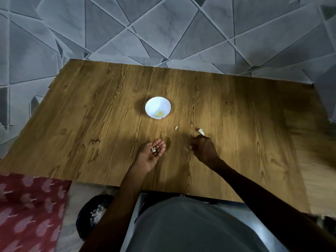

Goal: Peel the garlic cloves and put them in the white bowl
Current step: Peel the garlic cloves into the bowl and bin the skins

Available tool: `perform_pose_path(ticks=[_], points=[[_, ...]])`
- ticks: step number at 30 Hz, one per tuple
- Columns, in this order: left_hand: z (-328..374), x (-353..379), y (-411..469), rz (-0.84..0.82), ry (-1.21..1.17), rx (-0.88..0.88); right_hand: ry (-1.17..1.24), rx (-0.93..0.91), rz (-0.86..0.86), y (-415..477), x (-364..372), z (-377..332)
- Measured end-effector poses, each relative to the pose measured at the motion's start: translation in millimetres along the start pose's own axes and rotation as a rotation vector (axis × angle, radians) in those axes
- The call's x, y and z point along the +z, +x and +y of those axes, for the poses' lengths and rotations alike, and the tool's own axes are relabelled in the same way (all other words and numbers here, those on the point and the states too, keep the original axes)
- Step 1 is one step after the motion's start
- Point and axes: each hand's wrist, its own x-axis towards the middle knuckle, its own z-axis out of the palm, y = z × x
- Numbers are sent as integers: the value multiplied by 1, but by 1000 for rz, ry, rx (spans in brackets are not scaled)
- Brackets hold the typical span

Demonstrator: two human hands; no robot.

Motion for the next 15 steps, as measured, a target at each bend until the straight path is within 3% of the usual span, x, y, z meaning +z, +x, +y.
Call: perform_pose_path(ticks=[15], points=[[-8, 8, -2, 14, 16, -15, -125, -313, -6, 4, 8, 1]])
